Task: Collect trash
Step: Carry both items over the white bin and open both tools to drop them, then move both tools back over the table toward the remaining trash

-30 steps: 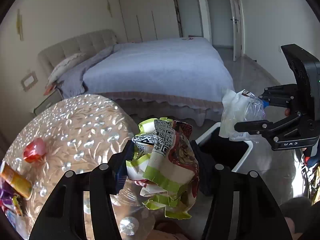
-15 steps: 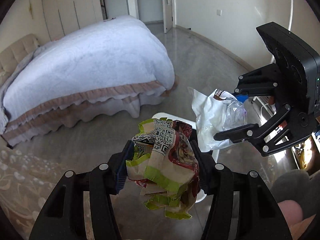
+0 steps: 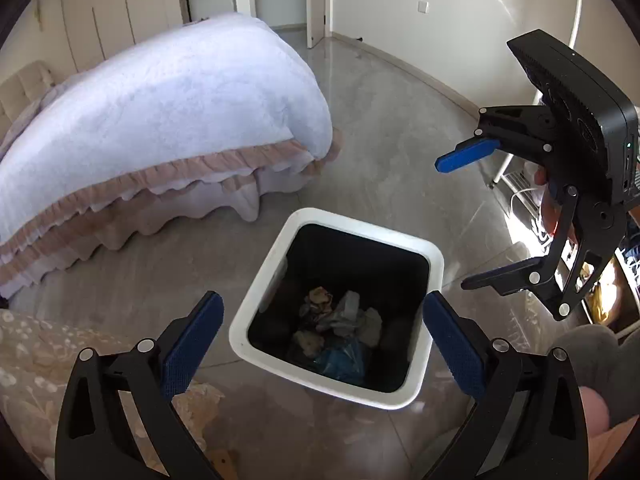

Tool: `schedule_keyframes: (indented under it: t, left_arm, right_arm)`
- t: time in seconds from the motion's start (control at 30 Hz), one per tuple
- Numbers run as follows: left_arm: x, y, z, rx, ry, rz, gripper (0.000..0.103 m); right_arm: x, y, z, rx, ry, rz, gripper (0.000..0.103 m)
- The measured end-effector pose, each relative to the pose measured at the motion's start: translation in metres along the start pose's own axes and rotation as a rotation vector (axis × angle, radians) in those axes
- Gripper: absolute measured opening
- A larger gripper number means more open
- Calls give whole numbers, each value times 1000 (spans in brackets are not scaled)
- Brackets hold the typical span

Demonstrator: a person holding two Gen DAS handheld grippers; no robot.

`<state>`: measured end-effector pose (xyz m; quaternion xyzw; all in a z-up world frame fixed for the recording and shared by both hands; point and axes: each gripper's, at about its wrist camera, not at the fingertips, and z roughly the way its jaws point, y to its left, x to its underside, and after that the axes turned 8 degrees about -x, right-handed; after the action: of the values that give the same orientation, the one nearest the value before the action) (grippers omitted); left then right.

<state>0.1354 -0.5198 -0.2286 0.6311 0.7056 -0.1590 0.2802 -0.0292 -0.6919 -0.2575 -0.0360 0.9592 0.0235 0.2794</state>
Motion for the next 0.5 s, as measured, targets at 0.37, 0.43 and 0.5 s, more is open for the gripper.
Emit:
schedule_keyframes:
  t: [0.37, 0.43, 0.5]
  left_arm:
    - [2, 3, -62, -53, -98, -27, 98]
    - [3, 4, -79, -72, -134, -40, 98]
    - [6, 5, -95, -92, -160, -57, 98]
  right_arm:
    - [-26, 33, -29, 5, -76, -93, 98]
    - [-32, 43, -37, 3, -99, -117, 98]
    - [-39, 55, -45, -2, -124, -145, 98]
